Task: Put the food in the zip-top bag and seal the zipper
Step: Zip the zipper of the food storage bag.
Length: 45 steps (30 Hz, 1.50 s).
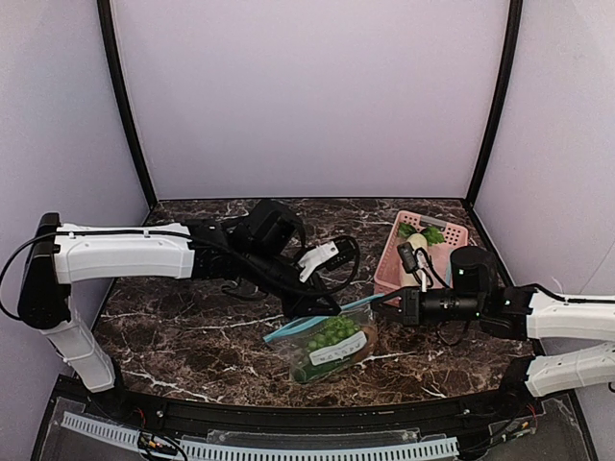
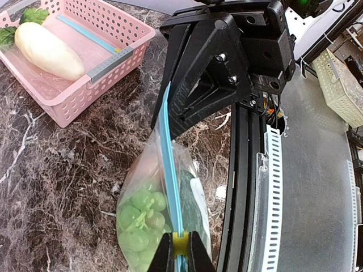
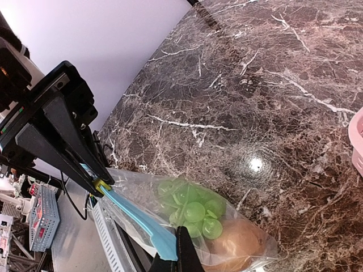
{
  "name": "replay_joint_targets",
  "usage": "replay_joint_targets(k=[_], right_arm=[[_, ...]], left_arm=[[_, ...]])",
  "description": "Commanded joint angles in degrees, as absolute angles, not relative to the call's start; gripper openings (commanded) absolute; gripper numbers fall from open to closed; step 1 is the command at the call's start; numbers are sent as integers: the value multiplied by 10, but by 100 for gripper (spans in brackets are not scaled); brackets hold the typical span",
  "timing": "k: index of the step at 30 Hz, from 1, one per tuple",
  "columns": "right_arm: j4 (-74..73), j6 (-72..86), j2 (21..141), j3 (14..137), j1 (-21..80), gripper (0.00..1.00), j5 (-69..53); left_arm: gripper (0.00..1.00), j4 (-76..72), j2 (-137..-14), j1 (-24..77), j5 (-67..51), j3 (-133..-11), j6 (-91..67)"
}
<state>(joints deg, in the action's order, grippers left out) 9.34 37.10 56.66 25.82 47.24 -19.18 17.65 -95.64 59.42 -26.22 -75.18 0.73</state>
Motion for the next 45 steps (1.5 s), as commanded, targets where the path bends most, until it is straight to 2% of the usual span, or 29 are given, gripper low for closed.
replay_joint_targets(k=[1, 45], right_arm=[[76, 380, 558, 247, 457, 0, -132], [29, 387, 509, 229, 414, 0, -111]], left_arm=[[1, 225, -912, 594, -265, -727, 3], [1, 243, -786, 548, -222, -597, 3]])
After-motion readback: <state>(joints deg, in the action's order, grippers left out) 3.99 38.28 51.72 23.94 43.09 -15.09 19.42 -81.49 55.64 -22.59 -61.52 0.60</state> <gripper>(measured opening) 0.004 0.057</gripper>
